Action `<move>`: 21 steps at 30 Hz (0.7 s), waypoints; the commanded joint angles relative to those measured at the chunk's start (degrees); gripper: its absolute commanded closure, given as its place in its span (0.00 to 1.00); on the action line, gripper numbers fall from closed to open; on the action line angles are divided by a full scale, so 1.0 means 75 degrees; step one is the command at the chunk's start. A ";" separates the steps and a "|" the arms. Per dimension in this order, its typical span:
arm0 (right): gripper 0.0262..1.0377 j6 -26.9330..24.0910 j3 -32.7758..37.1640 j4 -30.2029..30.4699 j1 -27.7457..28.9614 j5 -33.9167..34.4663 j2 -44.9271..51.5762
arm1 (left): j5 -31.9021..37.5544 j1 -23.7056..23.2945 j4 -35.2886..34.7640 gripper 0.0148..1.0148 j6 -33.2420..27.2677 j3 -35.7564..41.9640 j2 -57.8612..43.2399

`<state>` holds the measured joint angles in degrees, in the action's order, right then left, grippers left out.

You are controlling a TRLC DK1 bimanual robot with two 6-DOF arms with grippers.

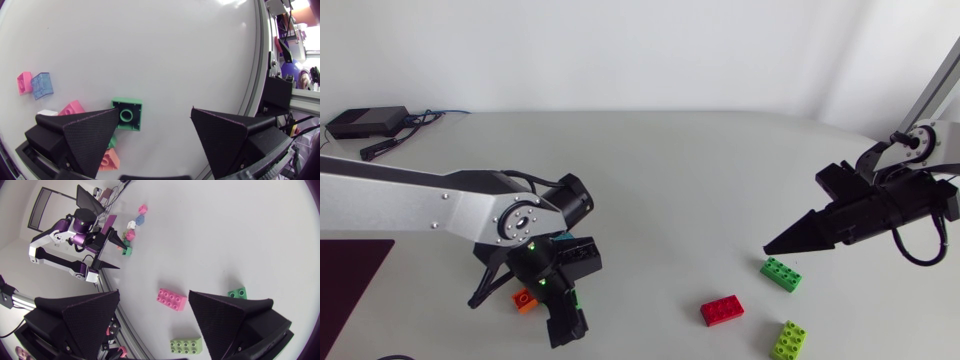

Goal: Sort duplo bricks by size, large to the right and small to the left

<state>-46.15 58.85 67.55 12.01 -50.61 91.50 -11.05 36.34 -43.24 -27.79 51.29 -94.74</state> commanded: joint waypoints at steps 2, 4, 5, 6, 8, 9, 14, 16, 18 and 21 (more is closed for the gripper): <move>0.05 -0.0198 -0.0265 0.0122 0.0028 -0.0037 -0.0142 | -0.0085 -0.0181 -0.0070 0.03 -0.0267 -0.0159 -0.0001; 0.05 -0.0222 -0.0288 0.0134 0.0051 -0.0025 -0.0142 | -0.0074 -0.0404 -0.0070 0.03 -0.0373 -0.0205 0.0022; 0.05 -0.0233 -0.0288 0.0146 0.0051 -0.0025 -0.0142 | -0.0062 -0.0532 -0.0082 0.03 -0.0431 -0.0229 0.0034; 0.05 -0.0245 -0.0311 0.0146 0.0051 -0.0025 -0.0154 | -0.0015 -0.0661 -0.0082 0.03 -0.0513 -0.0252 0.0069; 0.05 -0.0245 -0.0335 0.0146 0.0051 -0.0025 -0.0189 | -0.0003 -0.0931 -0.0105 0.03 -0.0689 -0.0299 0.0140; 0.05 -0.0245 -0.0335 0.0146 0.0051 -0.0037 -0.0201 | 0.0043 -0.1095 -0.0129 0.03 -0.0795 -0.0299 0.0151; 0.05 -0.0233 -0.0347 0.0158 0.0028 -0.0037 -0.0236 | 0.0172 -0.1611 -0.0187 0.03 -0.1111 -0.0311 0.0222; 0.05 -0.0233 -0.0347 0.0169 0.0028 -0.0037 -0.0247 | 0.0208 -0.1845 -0.0234 0.03 -0.1252 -0.0276 0.0245; 0.05 -0.0233 -0.0347 0.0169 0.0028 -0.0037 -0.0259 | 0.0219 -0.2044 -0.0281 0.03 -0.1357 -0.0182 0.0245; 0.05 -0.0233 -0.0347 0.0216 0.0028 -0.0037 -0.0306 | 0.0219 -0.2161 -0.0410 0.03 -0.1404 -0.0041 0.0339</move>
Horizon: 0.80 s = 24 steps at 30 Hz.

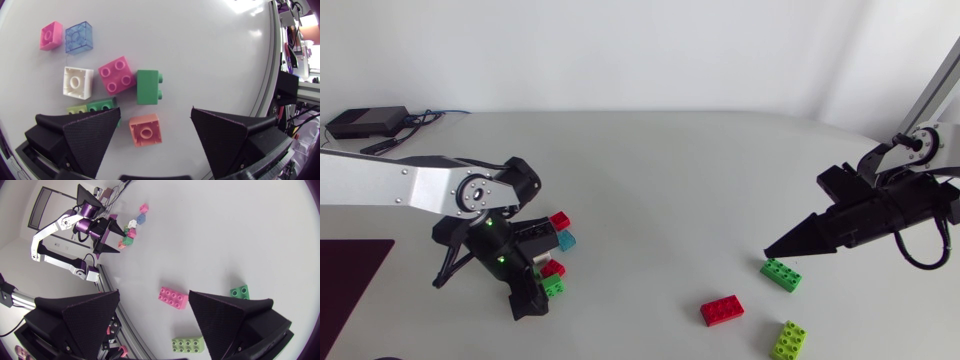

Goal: Sort duplo bricks by size, large to the right and small to the left

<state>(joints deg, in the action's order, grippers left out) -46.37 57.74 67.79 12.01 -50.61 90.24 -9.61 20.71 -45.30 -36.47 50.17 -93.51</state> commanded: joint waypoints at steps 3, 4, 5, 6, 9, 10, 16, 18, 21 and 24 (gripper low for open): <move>0.05 -0.0204 -0.0221 0.0219 0.0028 -0.0037 -0.0219 | 0.0015 -0.0031 -0.0288 0.03 -0.0212 0.0224 0.0434; 0.05 -0.0192 -0.0233 0.0231 0.0028 -0.0037 -0.0242 | 0.0003 0.0028 -0.0312 0.03 -0.0141 0.0260 0.0539; 0.05 -0.0192 -0.0257 0.0231 0.0028 -0.0037 -0.0278 | 0.0003 0.0122 -0.0347 0.03 -0.0106 0.0271 0.0644; 0.05 -0.0192 -0.0280 0.0243 0.0028 -0.0037 -0.0289 | 0.0003 0.0192 -0.0359 0.03 -0.0036 0.0271 0.0726; 0.05 -0.0169 -0.0303 0.0243 0.0028 -0.0072 -0.0360 | -0.0008 0.0368 -0.0370 0.03 0.0187 0.0342 0.0832; 0.05 -0.0122 -0.0303 0.0243 0.0016 -0.0096 -0.0395 | -0.0008 0.0379 -0.0370 0.03 0.0257 0.0400 0.0832; 0.05 0.0276 -0.0761 0.0067 -0.0828 -0.0201 -0.0758 | -0.0102 0.0438 -0.0359 0.03 0.0702 0.0564 0.0926; 0.05 0.0687 -0.1159 -0.0332 -0.1531 -0.0154 -0.0922 | -0.0149 0.0461 -0.0359 0.03 0.0761 0.0576 0.0937; 0.05 0.1987 -0.1745 -0.1585 -0.2773 0.0185 -0.1145 | -0.0149 0.0485 -0.0347 0.03 0.0796 0.0553 0.0937; 0.05 0.2878 -0.1897 -0.2453 -0.3769 0.0537 -0.1098 | -0.0149 0.0473 -0.0335 0.03 0.0808 0.0564 0.0937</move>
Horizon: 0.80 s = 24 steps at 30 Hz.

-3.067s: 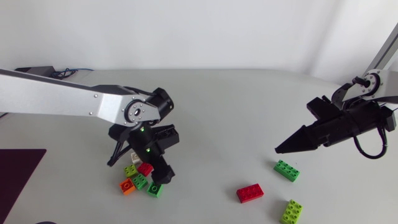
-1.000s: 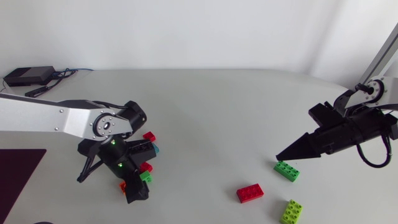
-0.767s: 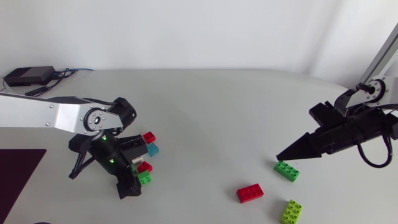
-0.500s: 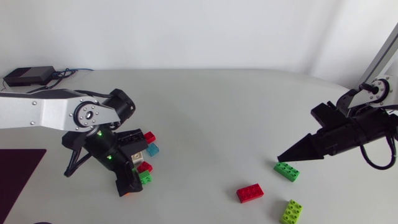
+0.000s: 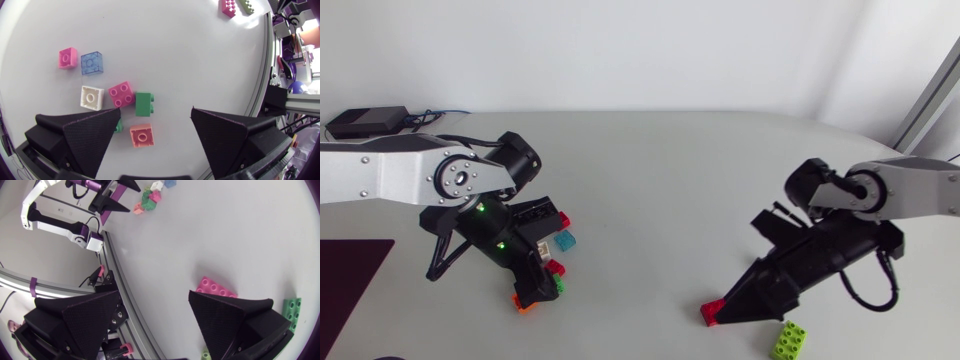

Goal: Sort duplo bricks by size, large to the right and small to the left

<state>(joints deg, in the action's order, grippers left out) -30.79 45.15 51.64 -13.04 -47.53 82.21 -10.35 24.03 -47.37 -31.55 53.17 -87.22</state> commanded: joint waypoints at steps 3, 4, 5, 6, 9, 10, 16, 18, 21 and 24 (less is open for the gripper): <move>0.05 0.1339 -0.0207 -0.1037 -0.0957 0.0853 0.0194 | -0.0062 -0.0005 -0.0070 0.03 0.0152 0.0153 0.0133; 0.05 0.1468 -0.0207 -0.1295 -0.1051 0.1263 0.0218 | -0.0062 -0.0017 -0.0058 0.03 0.0152 0.0142 0.0157; 0.05 0.1620 -0.0219 -0.1565 -0.1156 0.1720 0.0229 | -0.0050 -0.0040 -0.0070 0.03 0.0129 0.0118 0.0168; 0.05 0.1773 -0.0230 -0.1811 -0.1250 0.2294 0.0206 | -0.0050 -0.0099 -0.0070 0.03 0.0117 0.0106 0.0192; 0.05 0.2370 -0.0383 -0.2725 -0.1625 0.4673 0.0124 | -0.0050 -0.0181 -0.0070 0.03 0.0105 0.0048 0.0250; 0.05 0.2406 -0.0453 -0.2877 -0.1672 0.5013 0.0089 | -0.0062 -0.0193 -0.0070 0.03 0.0093 0.0048 0.0250; 0.05 0.2581 -0.0734 -0.2983 -0.2293 0.5177 -0.0216 | -0.0062 -0.0193 -0.0058 0.03 0.0070 0.0048 0.0250; 0.05 0.2874 -0.0781 -0.2959 -0.2926 0.5435 -0.0321 | -0.0097 -0.0181 -0.0058 0.03 0.0070 0.0083 0.0239; 0.04 0.3097 -0.0805 -0.3053 -0.3547 0.6150 -0.0228 | -0.0108 -0.0169 -0.0058 0.03 0.0070 0.0059 0.0239; 0.04 0.3132 -0.0805 -0.3100 -0.3605 0.6232 -0.0087 | -0.0108 -0.0193 -0.0058 0.03 0.0070 0.0036 0.0250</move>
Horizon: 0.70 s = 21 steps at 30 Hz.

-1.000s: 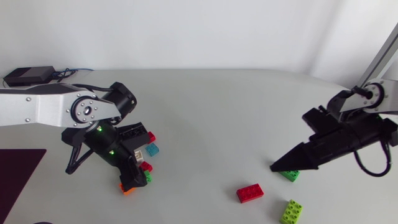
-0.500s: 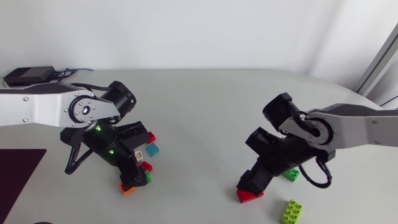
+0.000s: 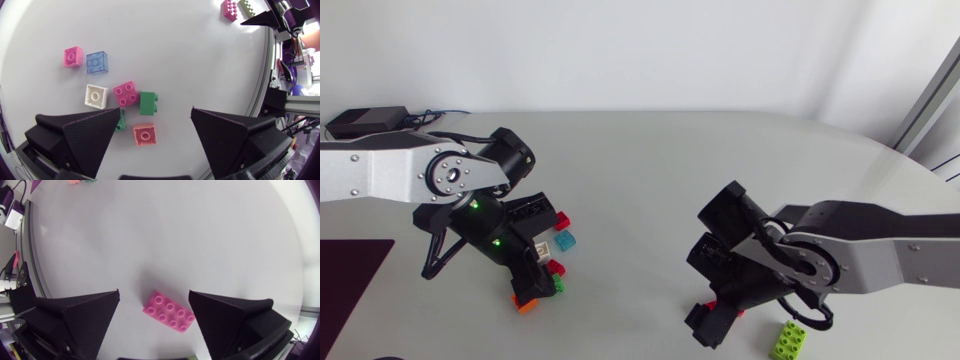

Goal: Sort duplo bricks by size, large to the right and small to the left

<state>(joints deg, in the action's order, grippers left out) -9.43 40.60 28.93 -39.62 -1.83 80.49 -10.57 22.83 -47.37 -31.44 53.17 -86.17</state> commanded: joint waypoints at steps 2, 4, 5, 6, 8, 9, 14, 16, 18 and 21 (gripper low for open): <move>0.05 0.0285 -0.0327 -0.0201 -0.0062 0.0267 0.0155 | -0.0079 -0.0032 -0.0058 0.03 0.0055 -0.0011 0.0111; 0.04 0.0285 -0.0538 -0.0388 -0.0062 0.0454 0.0178 | -0.0079 -0.0056 -0.0035 0.03 0.0009 -0.0058 0.0122; 0.04 0.0285 -0.0655 -0.0517 -0.0062 0.0583 0.0190 | -0.0079 -0.0067 -0.0023 0.03 0.0009 -0.0058 0.0122; 0.04 0.0261 -0.0773 -0.0670 -0.0062 0.0759 0.0202 | -0.0079 -0.0067 -0.0011 0.03 0.0009 -0.0058 0.0122; 0.04 0.0226 -0.0960 -0.0834 -0.0062 0.0923 0.0260 | -0.0103 -0.0067 0.0000 0.03 0.0009 -0.0058 0.0122; 0.04 0.0226 -0.1101 -0.0962 -0.0062 0.1005 0.0260 | -0.0103 -0.0067 0.0000 0.03 0.0009 -0.0058 0.0111; 0.04 -0.0008 -0.1335 -0.1197 0.0348 0.1099 0.0260 | -0.0103 -0.0067 0.0047 0.03 0.0009 -0.0046 0.0087; 0.04 -0.0207 -0.1359 -0.1220 0.0641 0.1099 0.0237 | -0.0103 -0.0067 0.0059 0.03 0.0009 -0.0058 0.0075; 0.04 -0.0430 -0.1382 -0.1220 0.0981 0.1099 0.0202 | -0.0114 -0.0067 0.0071 0.03 0.0009 -0.0058 0.0064; 0.04 -0.0969 -0.1394 -0.1337 0.1848 0.1052 0.0108 | -0.0103 -0.0067 0.0094 0.03 0.0009 -0.0058 0.0017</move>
<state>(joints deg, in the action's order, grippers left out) -13.52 32.45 18.87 -29.06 5.37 81.17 -10.59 22.83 -47.09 -31.44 53.15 -86.17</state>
